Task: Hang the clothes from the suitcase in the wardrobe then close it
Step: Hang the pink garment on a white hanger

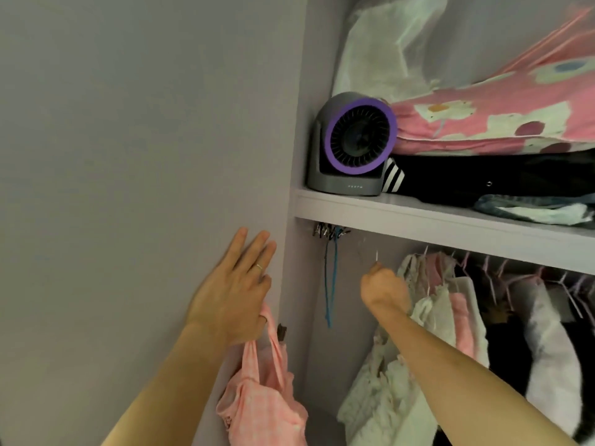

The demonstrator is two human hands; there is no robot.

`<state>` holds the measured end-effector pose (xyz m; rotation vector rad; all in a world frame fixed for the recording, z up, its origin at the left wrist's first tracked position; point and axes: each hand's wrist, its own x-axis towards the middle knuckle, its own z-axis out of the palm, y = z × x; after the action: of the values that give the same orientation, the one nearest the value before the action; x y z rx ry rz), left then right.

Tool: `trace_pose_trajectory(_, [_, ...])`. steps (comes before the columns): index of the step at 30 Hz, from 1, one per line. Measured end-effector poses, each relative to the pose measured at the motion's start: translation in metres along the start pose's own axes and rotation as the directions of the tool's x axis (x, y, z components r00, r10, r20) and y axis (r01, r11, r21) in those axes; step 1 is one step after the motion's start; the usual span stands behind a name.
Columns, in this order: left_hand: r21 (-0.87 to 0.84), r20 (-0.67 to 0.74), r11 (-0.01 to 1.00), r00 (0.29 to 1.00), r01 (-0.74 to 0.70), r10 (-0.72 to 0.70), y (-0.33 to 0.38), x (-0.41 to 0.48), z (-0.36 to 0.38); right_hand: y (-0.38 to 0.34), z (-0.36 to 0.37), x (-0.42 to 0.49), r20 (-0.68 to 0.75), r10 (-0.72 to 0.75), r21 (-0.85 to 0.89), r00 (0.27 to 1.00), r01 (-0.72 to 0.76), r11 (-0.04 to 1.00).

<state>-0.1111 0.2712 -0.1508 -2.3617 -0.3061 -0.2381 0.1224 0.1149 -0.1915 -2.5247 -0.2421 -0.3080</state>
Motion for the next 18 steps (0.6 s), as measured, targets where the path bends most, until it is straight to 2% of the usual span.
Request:
trace_pose_trajectory(2, [-0.064, 0.073, 0.997, 0.996, -0.041, 0.045, 0.001, -0.003, -0.012, 0.014, -0.028, -0.014, 0.029, -0.006, -0.061, 1.000, 0.007, 0.998])
trace_pose_trajectory(4, [-0.134, 0.147, 0.991, 0.988, -0.022, 0.042, 0.003, -0.005, -0.024, 0.021, -0.055, -0.028, 0.053, -0.026, -0.078, 0.998, 0.030, 0.997])
trace_pose_trajectory(6, [-0.320, 0.206, 0.946, 0.978, 0.045, 0.023, 0.008, -0.005, -0.043, 0.032, -0.088, -0.047, 0.081, -0.017, -0.104, 0.997, 0.025, 0.994])
trace_pose_trajectory(7, [-0.476, 0.229, 0.871, 0.973, 0.120, -0.009, 0.012, -0.005, -0.049, 0.037, -0.098, -0.055, 0.098, -0.013, -0.101, 0.995, 0.023, 0.995])
trace_pose_trajectory(8, [-0.650, 0.259, 0.730, 0.965, 0.210, -0.047, 0.016, -0.002, -0.053, 0.042, -0.111, -0.065, 0.119, -0.007, -0.098, 0.993, 0.019, 0.995])
trace_pose_trajectory(9, [-0.796, 0.337, 0.519, 0.940, 0.312, -0.049, 0.021, 0.000, -0.059, 0.049, -0.126, -0.075, 0.141, 0.007, -0.094, 0.990, 0.006, 0.996])
trace_pose_trajectory(10, [-0.868, 0.418, 0.288, 0.908, 0.405, -0.018, 0.028, -0.005, -0.070, 0.059, -0.144, -0.092, 0.158, 0.030, -0.066, 0.987, -0.020, 0.998])
trace_pose_trajectory(12, [-0.877, 0.475, -0.101, 0.880, 0.470, -0.022, 0.044, -0.018, -0.083, 0.078, -0.168, -0.118, 0.191, 0.057, 0.042, 0.980, -0.066, 0.997])
trace_pose_trajectory(13, [-0.834, 0.510, -0.247, 0.860, 0.494, 0.002, 0.054, -0.026, -0.088, 0.091, -0.179, -0.135, 0.216, 0.066, 0.124, 0.974, -0.095, 0.988])
trace_pose_trajectory(15, [-0.735, 0.521, -0.435, 0.843, 0.521, 0.129, 0.079, -0.037, -0.096, 0.116, -0.193, -0.170, 0.251, 0.089, 0.295, 0.964, -0.164, 0.941])
trace_pose_trajectory(18, [-0.632, 0.520, -0.534, 0.818, 0.561, 0.244, 0.121, -0.038, -0.100, 0.142, -0.205, -0.212, 0.251, 0.105, 0.481, 0.962, -0.218, 0.849])
